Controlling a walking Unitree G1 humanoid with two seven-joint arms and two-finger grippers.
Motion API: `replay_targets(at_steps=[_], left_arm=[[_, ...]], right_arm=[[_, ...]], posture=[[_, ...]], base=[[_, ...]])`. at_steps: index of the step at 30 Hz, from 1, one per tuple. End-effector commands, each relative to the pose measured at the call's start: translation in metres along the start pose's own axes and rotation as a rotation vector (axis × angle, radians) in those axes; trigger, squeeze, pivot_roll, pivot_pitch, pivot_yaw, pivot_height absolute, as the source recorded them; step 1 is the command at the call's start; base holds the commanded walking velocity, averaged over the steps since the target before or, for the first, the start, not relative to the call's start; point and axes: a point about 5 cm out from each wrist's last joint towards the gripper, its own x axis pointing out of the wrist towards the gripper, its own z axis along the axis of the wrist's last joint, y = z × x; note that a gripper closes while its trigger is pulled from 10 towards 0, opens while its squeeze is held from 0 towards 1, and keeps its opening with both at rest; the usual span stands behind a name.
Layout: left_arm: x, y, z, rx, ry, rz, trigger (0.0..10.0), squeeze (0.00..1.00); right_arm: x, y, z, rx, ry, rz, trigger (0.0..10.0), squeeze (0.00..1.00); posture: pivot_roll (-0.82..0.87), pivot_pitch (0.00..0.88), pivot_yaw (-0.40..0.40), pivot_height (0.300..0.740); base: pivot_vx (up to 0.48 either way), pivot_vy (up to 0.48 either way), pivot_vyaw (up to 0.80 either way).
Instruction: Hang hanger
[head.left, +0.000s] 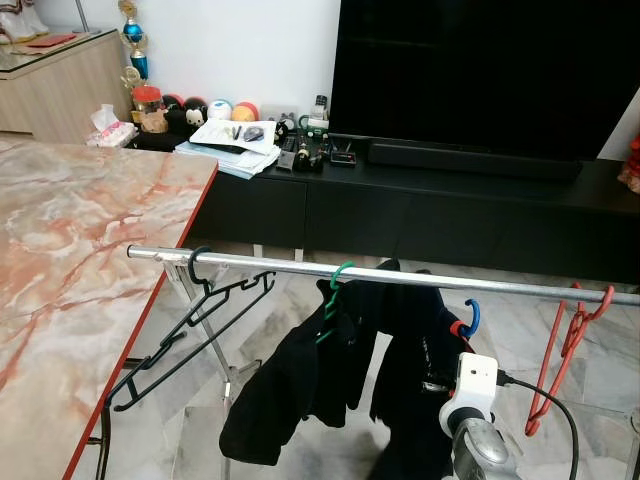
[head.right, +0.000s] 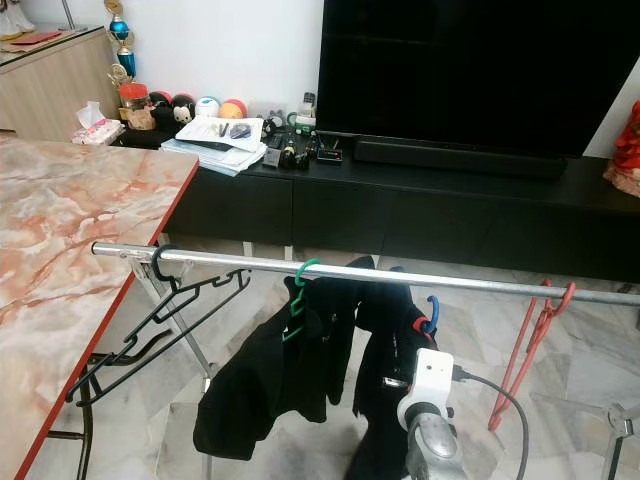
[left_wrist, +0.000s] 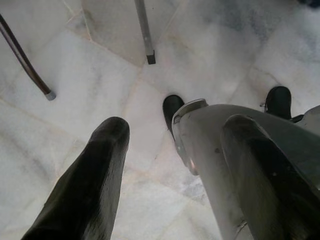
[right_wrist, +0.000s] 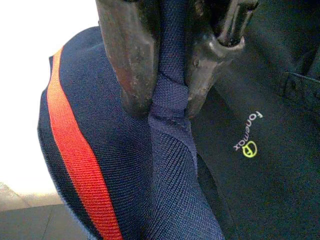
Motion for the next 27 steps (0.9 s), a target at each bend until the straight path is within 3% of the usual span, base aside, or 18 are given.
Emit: replay_targets(at_steps=[1,16,27], left_arm=[[-0.0039,-0.0006,-0.0199,-0.006,0.068,-0.004,10.0,0.0],[-0.0021,0.0013,-0.0113,0.001,0.049,-0.009,10.0,0.0],[-0.0021,0.0011,-0.0115,0.004,0.05,-0.013,10.0,0.0]], right_arm=[[0.0044,0.004,0.0149,0.006,-0.057,0.008,10.0,0.0],[0.0057,0.0138,0.0129,-0.009,-0.035,0.037,10.0,0.0],[0.0066,0.0129,0.0149,-0.019,-0.035,0.034,10.0,0.0]], posture=[[0.12,0.0,-0.067,0.74],[0.11,0.0,-0.052,0.74],[0.11,0.0,-0.051,0.74]], base=[[0.0,0.0,0.0],[0.0,0.0,0.0],[-0.269,0.0,0.0]])
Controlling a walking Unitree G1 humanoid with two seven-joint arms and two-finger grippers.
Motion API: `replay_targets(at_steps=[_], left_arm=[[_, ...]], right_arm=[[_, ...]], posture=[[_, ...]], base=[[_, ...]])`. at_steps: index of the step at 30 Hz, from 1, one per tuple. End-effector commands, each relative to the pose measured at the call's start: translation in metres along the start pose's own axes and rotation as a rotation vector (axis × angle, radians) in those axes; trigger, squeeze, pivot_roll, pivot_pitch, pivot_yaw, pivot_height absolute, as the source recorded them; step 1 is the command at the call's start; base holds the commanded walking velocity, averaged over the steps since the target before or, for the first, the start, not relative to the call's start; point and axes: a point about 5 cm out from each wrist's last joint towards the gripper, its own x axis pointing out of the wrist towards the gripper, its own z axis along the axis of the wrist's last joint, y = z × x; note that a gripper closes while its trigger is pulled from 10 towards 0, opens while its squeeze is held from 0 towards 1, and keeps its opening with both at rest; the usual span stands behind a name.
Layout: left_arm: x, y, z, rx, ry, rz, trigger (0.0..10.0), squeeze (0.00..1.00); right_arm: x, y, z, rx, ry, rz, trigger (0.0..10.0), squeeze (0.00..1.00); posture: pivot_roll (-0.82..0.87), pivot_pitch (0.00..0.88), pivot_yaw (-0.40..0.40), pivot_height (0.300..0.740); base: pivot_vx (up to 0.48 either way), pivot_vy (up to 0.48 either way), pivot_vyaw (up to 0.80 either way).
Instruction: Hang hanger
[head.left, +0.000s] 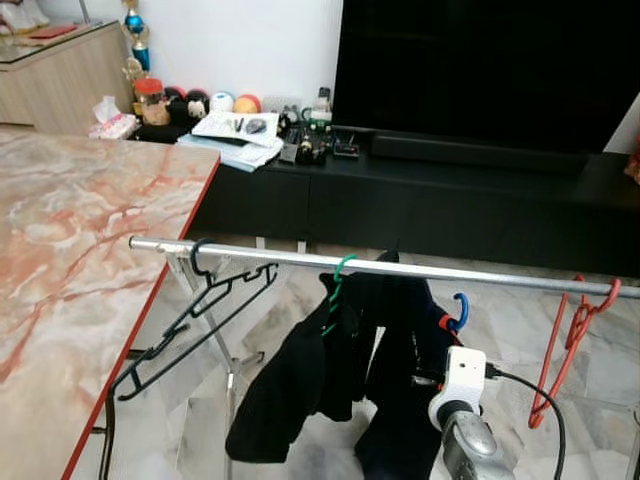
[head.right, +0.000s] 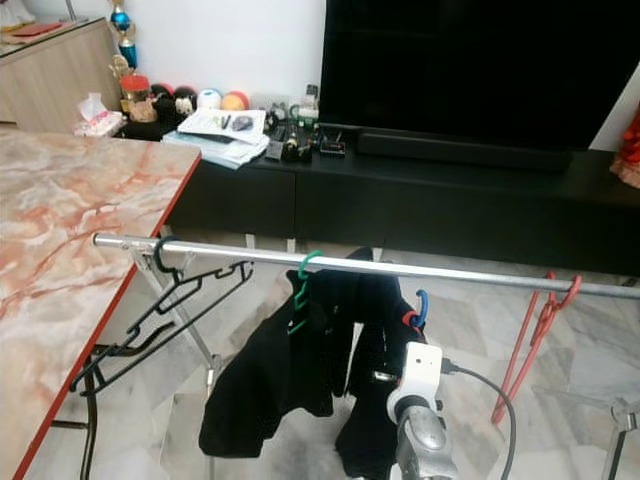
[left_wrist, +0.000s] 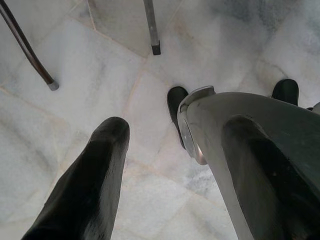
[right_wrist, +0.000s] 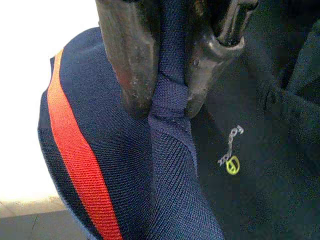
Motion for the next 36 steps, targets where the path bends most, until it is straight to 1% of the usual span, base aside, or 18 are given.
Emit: replay_targets(at_steps=[1,11,26,33,36], left_arm=[[-0.0029,-0.004,-0.0174,0.001,0.064,-0.019,10.0,0.0],[-0.0028,-0.0039,-0.0171,0.003,0.065,-0.022,10.0,0.0],[-0.0028,-0.0037,-0.0166,0.004,0.064,-0.027,10.0,0.0],[-0.0027,-0.0038,-0.0166,0.005,0.065,-0.029,10.0,0.0],[-0.0027,-0.0038,-0.0165,0.005,0.065,-0.03,10.0,0.0]], right_arm=[[0.0034,0.0007,0.0111,-0.014,-0.036,0.006,10.0,0.0],[0.0038,0.0011,0.0106,-0.006,-0.028,0.005,10.0,0.0],[0.0043,0.0023,0.0107,-0.021,-0.023,0.013,10.0,0.0],[0.0044,0.0035,0.0106,-0.019,-0.021,0.015,10.0,0.0],[0.0044,0.0033,0.0101,-0.008,-0.018,0.013,10.0,0.0]], posture=[[0.11,0.0,-0.051,0.74],[0.11,0.0,-0.052,0.74],[0.12,0.0,-0.051,0.74],[0.12,0.0,-0.05,0.74],[0.12,0.0,-0.051,0.74]], base=[[-0.274,0.0,0.0],[-0.277,0.0,0.0],[-0.273,0.0,0.0],[-0.266,0.0,0.53],[-0.257,0.0,0.0]])
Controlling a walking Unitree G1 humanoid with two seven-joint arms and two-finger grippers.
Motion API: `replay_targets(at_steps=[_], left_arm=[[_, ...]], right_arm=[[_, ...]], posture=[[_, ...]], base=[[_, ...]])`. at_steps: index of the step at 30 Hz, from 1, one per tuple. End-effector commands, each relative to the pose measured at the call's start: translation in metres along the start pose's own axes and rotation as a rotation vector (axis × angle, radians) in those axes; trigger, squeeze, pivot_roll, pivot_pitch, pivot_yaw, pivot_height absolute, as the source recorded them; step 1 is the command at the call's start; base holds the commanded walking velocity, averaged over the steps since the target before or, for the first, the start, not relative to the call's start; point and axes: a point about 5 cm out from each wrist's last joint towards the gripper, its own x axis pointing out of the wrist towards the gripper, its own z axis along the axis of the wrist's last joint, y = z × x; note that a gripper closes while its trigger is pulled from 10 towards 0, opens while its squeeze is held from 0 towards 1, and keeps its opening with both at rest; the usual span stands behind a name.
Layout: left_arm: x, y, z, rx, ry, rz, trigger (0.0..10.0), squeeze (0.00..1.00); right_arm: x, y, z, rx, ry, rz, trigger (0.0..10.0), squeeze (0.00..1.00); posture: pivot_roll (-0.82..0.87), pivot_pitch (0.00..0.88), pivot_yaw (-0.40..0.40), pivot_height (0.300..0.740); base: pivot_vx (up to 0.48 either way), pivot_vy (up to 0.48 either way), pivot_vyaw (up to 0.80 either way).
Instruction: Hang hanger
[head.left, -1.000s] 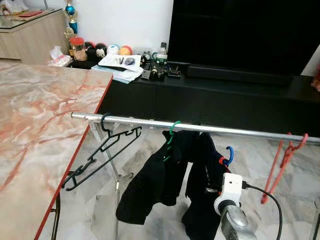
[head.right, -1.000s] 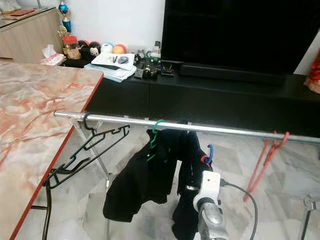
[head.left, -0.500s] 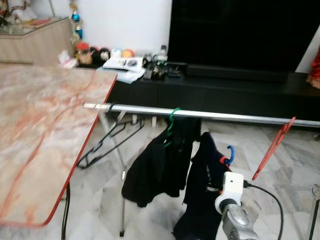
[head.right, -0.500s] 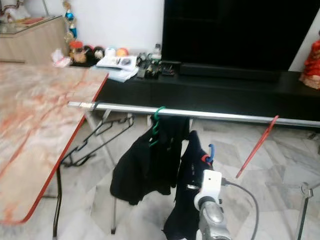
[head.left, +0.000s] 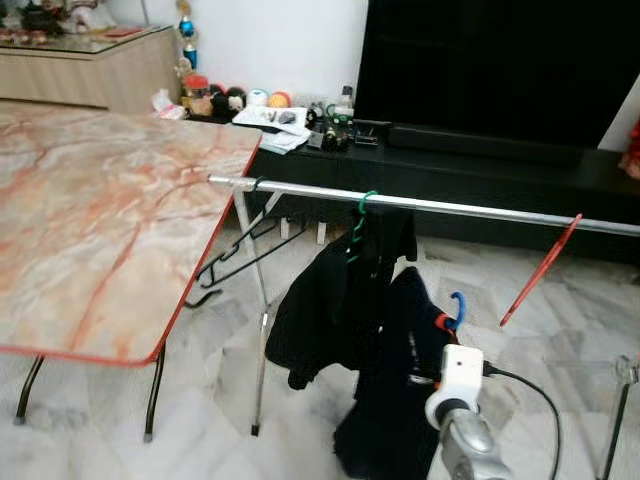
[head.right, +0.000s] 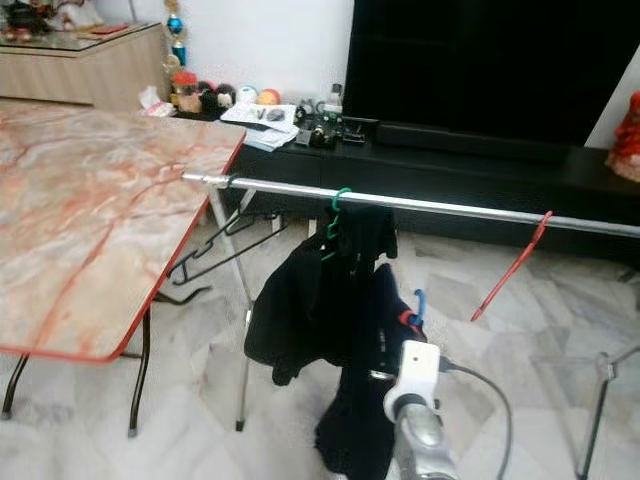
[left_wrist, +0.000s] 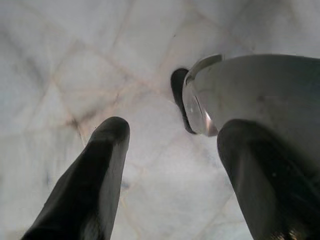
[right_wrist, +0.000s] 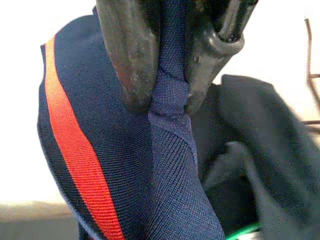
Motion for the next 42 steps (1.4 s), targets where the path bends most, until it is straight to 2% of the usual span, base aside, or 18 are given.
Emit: replay_targets(at_steps=[1,42], left_arm=[[0.0,-0.007,-0.0056,0.002,0.024,-0.023,10.0,0.0],[0.0001,-0.0071,-0.0051,0.001,0.021,-0.025,10.0,0.0]], right_arm=[[-0.0001,-0.0063,0.0037,-0.004,-0.018,-0.014,10.0,0.0],[0.0,-0.0019,-0.0015,-0.009,0.025,0.016,10.0,0.0]], posture=[[0.11,0.0,-0.051,0.74],[0.12,0.0,-0.051,0.74]], base=[[-0.255,0.0,0.0],[-0.251,0.0,0.0]])
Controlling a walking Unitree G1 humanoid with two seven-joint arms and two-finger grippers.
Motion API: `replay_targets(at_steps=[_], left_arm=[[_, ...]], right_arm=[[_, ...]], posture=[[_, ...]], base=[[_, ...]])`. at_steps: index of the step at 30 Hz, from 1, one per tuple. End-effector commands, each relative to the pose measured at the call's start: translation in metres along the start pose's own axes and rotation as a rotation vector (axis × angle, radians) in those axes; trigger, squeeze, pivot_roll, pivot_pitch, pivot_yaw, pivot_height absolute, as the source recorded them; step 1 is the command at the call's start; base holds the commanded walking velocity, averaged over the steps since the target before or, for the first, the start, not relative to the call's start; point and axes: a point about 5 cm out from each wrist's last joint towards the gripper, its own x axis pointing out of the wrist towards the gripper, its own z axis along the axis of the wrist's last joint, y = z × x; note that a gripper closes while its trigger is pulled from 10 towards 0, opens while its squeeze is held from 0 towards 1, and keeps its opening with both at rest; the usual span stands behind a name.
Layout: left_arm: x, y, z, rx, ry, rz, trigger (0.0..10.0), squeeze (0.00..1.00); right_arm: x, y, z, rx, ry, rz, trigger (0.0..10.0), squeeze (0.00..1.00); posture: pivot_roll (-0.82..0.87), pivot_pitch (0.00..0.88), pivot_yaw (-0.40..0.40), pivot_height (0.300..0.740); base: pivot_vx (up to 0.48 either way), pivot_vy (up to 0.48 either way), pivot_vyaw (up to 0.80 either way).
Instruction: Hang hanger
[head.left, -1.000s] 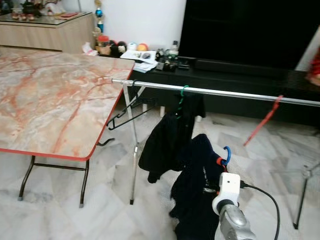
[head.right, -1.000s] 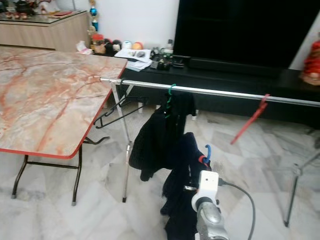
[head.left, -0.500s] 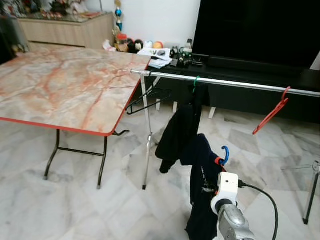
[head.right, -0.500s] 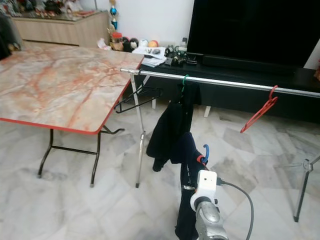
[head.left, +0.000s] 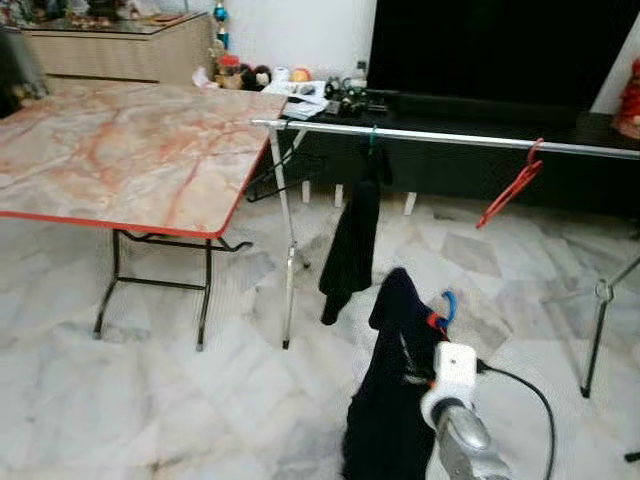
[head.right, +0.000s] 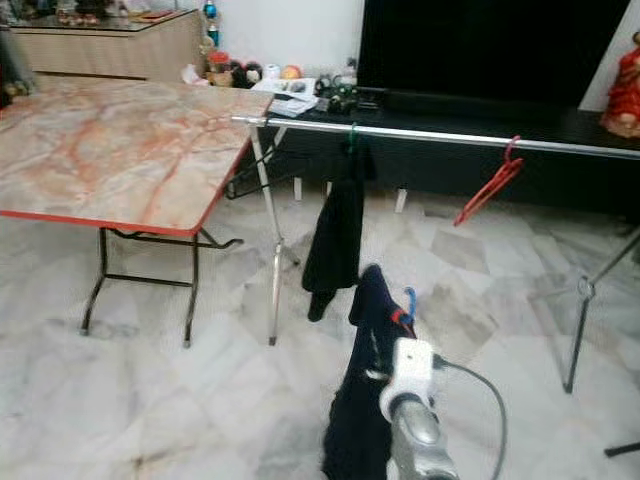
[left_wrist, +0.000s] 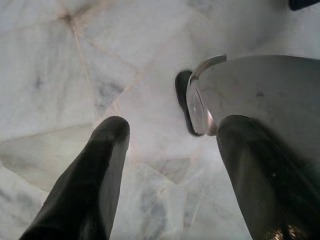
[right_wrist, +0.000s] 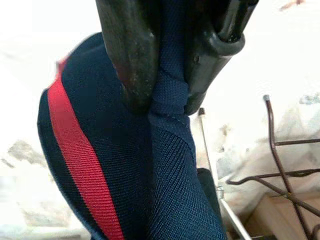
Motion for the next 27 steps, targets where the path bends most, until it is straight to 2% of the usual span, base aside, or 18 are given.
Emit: replay_targets(at_steps=[1,21,27], left_arm=[[-0.0006,-0.0021,-0.0055,0.004,0.023,-0.012,10.0,0.0],[-0.0007,-0.0021,-0.0059,-0.001,0.021,-0.008,10.0,0.0],[-0.0008,-0.0017,-0.0058,0.0,0.02,-0.007,10.0,0.0]], right_arm=[[0.003,0.0066,0.0094,-0.005,-0.035,0.021,10.0,0.0],[0.0036,0.0077,0.0081,-0.012,-0.011,0.038,10.0,0.0],[0.0036,0.0073,0.0075,-0.013,-0.005,0.038,10.0,0.0]], posture=[[0.12,0.0,-0.05,0.74],[0.13,0.0,-0.052,0.74],[0.13,0.0,-0.051,0.74]], base=[[-0.244,0.0,0.0],[-0.024,0.0,0.0],[-0.24,0.0,0.0]])
